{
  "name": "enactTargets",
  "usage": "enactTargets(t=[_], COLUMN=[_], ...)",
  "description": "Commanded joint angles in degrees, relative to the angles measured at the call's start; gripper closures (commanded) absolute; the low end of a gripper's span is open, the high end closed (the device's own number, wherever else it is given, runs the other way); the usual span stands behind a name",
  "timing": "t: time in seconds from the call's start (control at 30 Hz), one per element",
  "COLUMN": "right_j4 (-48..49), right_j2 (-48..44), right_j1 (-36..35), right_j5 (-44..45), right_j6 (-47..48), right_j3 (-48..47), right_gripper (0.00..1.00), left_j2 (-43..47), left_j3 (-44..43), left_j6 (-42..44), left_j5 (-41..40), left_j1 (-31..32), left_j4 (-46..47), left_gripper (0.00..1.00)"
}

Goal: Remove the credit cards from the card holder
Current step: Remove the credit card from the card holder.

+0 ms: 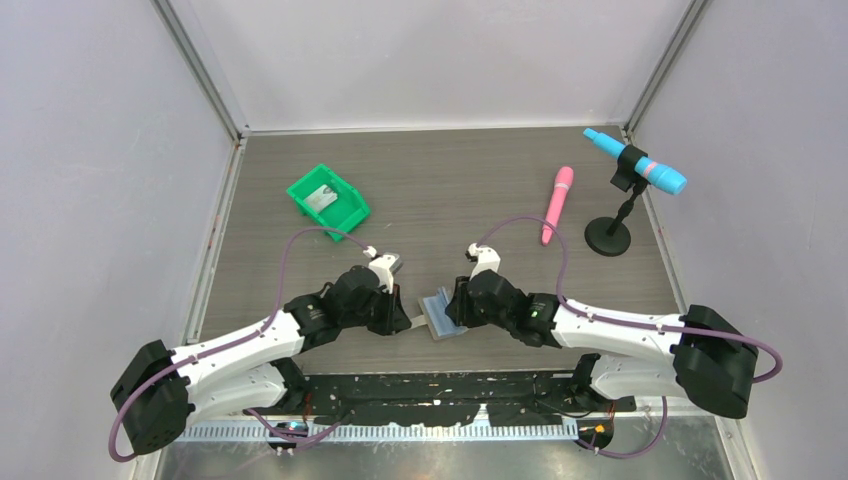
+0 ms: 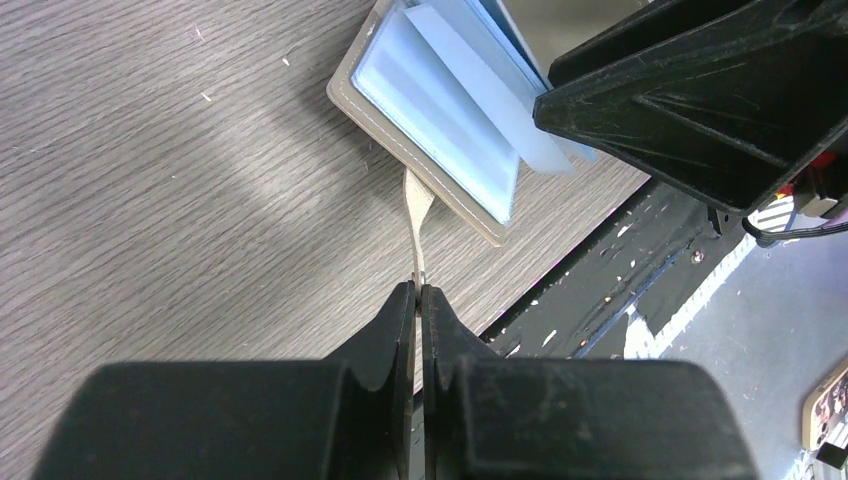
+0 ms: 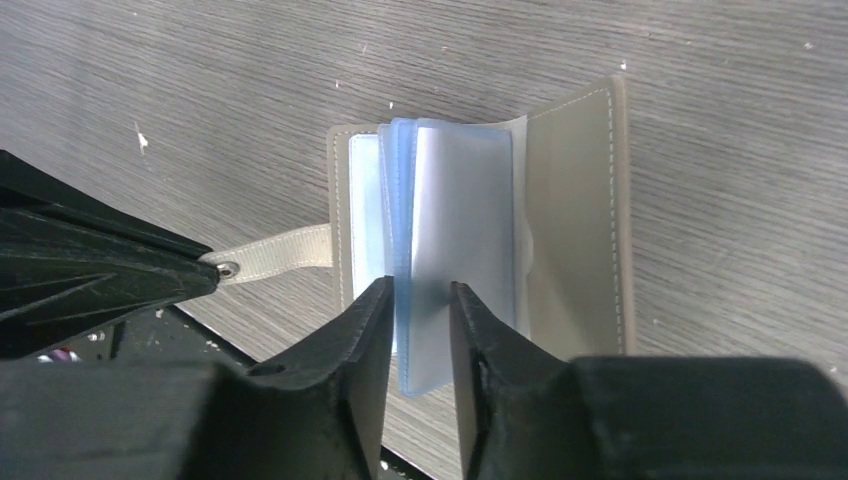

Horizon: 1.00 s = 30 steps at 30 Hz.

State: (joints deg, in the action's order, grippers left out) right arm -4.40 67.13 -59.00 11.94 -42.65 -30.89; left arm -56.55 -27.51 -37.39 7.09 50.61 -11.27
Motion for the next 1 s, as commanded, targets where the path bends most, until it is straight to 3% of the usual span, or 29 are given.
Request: enactTargets(t=[0.0,0.07,0.13,0.17,0.27,0.6,0.97], right_j4=[3.10,3.44,3.55,3.57,3.52,4.02,-0.96], right_j2=[0.65,1.03,1.06,1.02,0.56,0.18,-2.58], right_j1=[0.44,0.46,0.47,0.53,0.69,0.98,2.26], right_j5=[-0.48,-0.45,-0.29,-0.27,-0.11,-0.07,4.50], right_j6=[-0.40,-0.65,-0.78,-0.92,-1.15,-1.33,-1.17], right_j3=[0.25,0.30,0.38,0.43,0.71,1.31,2.55], right_gripper=[0.68,0.68,0.62,0.54,0.49,0.61,0.60], left_j2=[0.54,0.61,0.61,0.64,0.74,0.57,0.17], left_j3=[-0.60,-0.63,-0.59,-0.61,-0.45,-0.27,-0.30], left_j6=[0.95,1.06,1.15,1.17,1.17,1.00,1.73], left_j5=[0.20,0.20,0.16,0.12,0.11,0.09,-1.89], left_j1=[-0.23,-0.16,-0.17,-0.17,-0.19,-0.16,-0.16], left_j4=[0.83,0.68,0.56,0.47,0.50,0.81,-0.75], left_gripper=[1.00,1.00,1.00,1.00,1.00,1.00,1.00])
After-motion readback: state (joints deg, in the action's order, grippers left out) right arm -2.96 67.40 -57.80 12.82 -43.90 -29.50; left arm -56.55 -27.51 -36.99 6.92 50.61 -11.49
